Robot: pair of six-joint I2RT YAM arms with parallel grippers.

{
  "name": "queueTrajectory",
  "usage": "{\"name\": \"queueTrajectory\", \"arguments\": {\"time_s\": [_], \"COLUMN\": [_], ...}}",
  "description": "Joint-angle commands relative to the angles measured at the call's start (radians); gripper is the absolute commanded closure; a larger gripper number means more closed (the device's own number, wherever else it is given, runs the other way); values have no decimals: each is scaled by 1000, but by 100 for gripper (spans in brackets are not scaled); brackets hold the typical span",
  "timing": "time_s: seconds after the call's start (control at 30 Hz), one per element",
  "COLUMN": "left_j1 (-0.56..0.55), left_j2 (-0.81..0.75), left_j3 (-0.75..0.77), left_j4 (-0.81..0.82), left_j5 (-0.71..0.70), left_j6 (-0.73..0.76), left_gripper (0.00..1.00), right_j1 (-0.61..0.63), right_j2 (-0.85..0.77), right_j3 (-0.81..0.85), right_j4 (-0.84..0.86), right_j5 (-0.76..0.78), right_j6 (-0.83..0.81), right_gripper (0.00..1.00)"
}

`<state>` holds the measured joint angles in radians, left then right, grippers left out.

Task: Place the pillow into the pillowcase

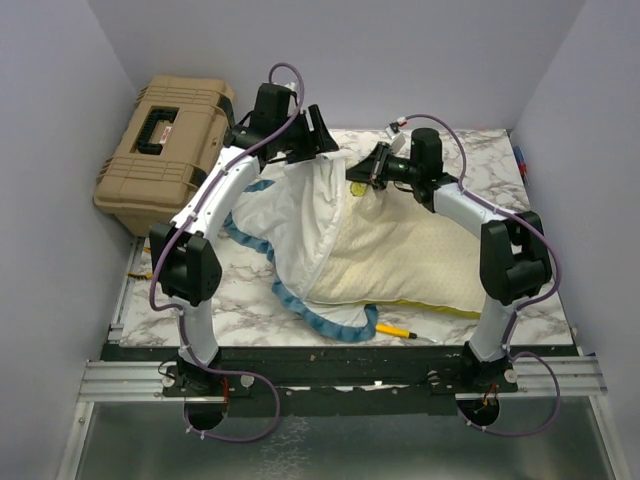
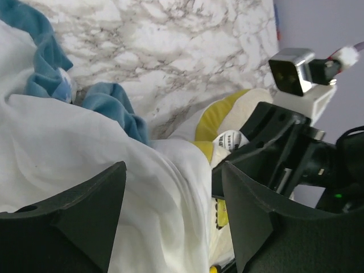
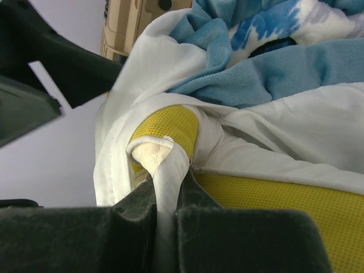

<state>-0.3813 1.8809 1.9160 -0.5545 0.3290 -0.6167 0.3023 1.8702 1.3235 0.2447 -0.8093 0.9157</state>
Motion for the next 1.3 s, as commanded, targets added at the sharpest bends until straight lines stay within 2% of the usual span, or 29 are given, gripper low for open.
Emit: {"name": "queueTrajectory", "arguments": {"time_s": [0.0,0.13,0.2,0.23,0.27,0.37,0.4,0.6,0.9,1.03,1.27], "left_j1": [-41,-71,-82,-87,-89,-90,-90,-86,-82,-82,-73], "left_j2": [62,99,108,110,111,116,116,87,93,57,-16], "left_j3": [78,91,100,106,117,156,172,245,328,311,237], "left_j4": [-123,-137,-140,-141,-139,-142,-142,-152,-150,-150,-151], "left_j5": [22,53,60,58,56,24,7,-104,-150,-255,-366], "left_j6": [78,100,104,102,99,95,95,130,129,140,145], "left_gripper": [30,30,37,44,55,98,100,100,100,100,100], "right_j1": [20,25,27,27,29,28,29,29,36,38,36], "right_j2": [-40,-37,-37,-37,-39,-49,-55,-114,-145,-153,-161], "right_j3": [-12,4,13,19,25,36,39,32,8,-1,-25], "right_j4": [-42,-63,-76,-84,-93,-124,-142,-294,-373,-455,-473], "right_j5": [-51,-50,-48,-50,-50,-52,-56,-63,-133,-92,-63], "right_j6": [-25,-37,-45,-51,-57,-81,-96,-214,-291,-336,-340], "right_gripper": [100,100,100,100,100,100,100,100,100,100,100]}}
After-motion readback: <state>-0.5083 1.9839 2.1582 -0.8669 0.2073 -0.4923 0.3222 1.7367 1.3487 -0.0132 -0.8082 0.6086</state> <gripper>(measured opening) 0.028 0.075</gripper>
